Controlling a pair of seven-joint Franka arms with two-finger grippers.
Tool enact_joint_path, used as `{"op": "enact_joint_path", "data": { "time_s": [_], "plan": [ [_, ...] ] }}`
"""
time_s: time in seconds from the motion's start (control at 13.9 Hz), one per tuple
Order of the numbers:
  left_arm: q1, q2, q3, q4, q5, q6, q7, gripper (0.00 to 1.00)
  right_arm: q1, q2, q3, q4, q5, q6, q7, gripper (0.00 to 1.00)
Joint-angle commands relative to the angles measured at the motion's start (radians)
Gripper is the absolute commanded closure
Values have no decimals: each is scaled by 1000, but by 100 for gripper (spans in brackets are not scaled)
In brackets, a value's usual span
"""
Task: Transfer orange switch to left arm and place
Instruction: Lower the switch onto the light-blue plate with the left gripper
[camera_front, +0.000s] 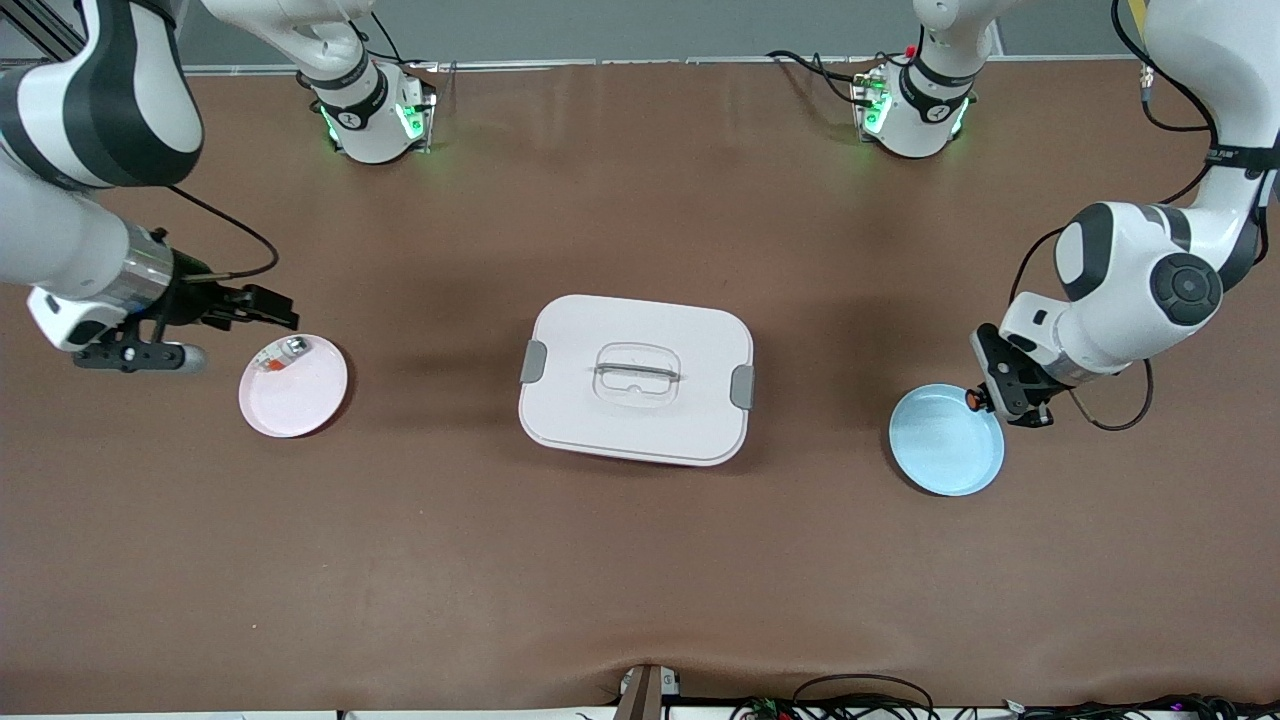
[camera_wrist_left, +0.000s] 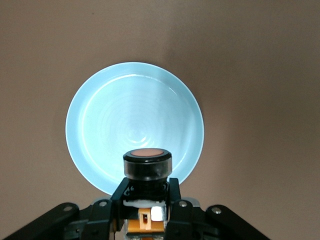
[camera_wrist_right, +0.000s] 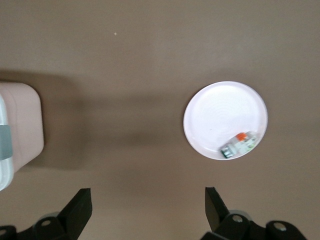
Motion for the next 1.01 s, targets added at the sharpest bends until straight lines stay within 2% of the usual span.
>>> {"op": "enact_joint_path", "data": {
  "time_s": [0.0,0.22,0.65,0.79,0.94],
  "plan": [
    [0,39,-6,16,65,50,27,100,-34,-75,19,-21,-36,-2,-22,0],
    [-3,90,-6,16,137,96,28,100,-49,-116,19,-11,-53,-31,-22,0],
    [3,191,-6,16,335,229,31,100,-94,-87,20,167,-96,-111,-19,0],
    [7,214,-6,16,344,259,31,100,-85,-75,22,218,-100,-181,-18,0],
    [7,234,-6,19,344,279,31,100,-83,-58,22,233,-99,-183,-32,0]
  ]
}}
